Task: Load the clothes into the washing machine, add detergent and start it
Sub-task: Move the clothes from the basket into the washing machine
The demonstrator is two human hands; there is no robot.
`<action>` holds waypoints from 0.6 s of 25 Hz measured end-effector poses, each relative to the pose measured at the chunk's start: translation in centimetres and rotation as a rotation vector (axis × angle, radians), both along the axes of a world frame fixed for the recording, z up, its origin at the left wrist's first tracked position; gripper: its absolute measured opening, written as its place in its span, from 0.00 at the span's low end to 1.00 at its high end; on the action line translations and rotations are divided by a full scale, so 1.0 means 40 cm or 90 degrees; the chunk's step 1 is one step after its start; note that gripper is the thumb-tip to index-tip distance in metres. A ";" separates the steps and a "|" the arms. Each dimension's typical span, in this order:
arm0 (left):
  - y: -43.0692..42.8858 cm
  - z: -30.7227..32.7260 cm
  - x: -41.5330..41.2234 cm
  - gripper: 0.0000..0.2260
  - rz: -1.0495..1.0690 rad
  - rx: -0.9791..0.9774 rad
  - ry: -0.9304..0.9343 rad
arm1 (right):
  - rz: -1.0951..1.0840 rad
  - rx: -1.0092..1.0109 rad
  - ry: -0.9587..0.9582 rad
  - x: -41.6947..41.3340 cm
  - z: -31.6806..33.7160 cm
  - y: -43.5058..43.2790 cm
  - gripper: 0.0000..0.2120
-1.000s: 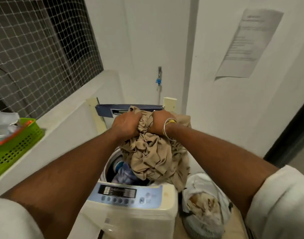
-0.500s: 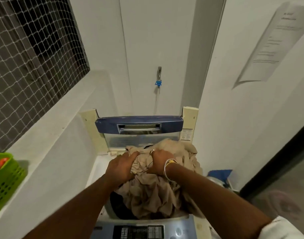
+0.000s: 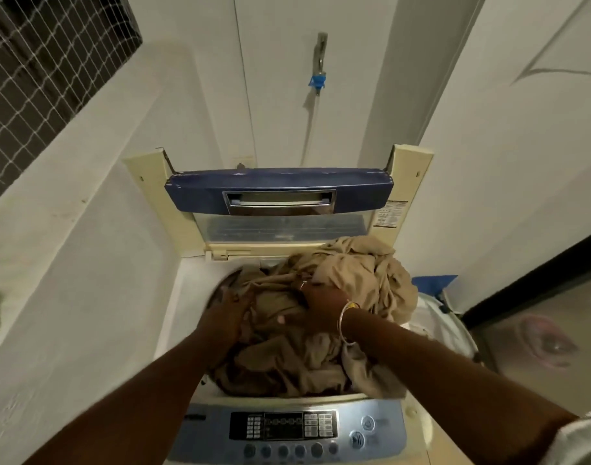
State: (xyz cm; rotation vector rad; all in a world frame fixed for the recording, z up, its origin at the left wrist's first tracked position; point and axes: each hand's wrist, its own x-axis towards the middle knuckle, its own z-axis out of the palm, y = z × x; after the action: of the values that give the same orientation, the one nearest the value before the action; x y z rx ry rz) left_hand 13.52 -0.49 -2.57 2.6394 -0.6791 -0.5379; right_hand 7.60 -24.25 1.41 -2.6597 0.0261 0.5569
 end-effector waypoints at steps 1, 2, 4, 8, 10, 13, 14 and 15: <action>0.002 -0.021 0.003 0.36 0.003 0.012 -0.020 | 0.051 -0.012 -0.035 -0.003 -0.008 0.008 0.35; -0.005 -0.023 0.007 0.36 0.039 -0.015 0.010 | 0.109 -0.043 -0.101 -0.006 -0.013 0.010 0.32; -0.017 -0.058 0.023 0.36 0.066 -0.072 0.060 | 0.213 -0.147 -0.285 -0.010 -0.026 -0.003 0.27; -0.069 -0.101 0.013 0.31 -0.011 -0.065 0.266 | 0.163 -0.274 -0.167 -0.009 -0.064 -0.063 0.43; -0.104 -0.094 -0.004 0.45 -0.050 -0.083 0.263 | 0.085 -0.254 -0.045 -0.006 -0.103 -0.079 0.58; -0.128 -0.126 -0.028 0.48 -0.075 -0.117 0.266 | -0.001 -0.178 0.056 0.012 -0.168 -0.082 0.59; -0.120 -0.165 -0.038 0.51 -0.050 -0.113 0.265 | -0.030 -0.170 0.072 0.016 -0.188 -0.079 0.52; -0.111 -0.206 -0.044 0.57 -0.003 -0.106 0.254 | -0.038 -0.170 0.078 0.017 -0.209 -0.070 0.41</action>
State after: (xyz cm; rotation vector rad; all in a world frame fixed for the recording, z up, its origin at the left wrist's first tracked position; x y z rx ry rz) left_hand 11.75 -4.93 -10.80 2.2807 -0.5759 -0.9340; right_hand 8.30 -27.03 -6.96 -2.8649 0.2305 0.7414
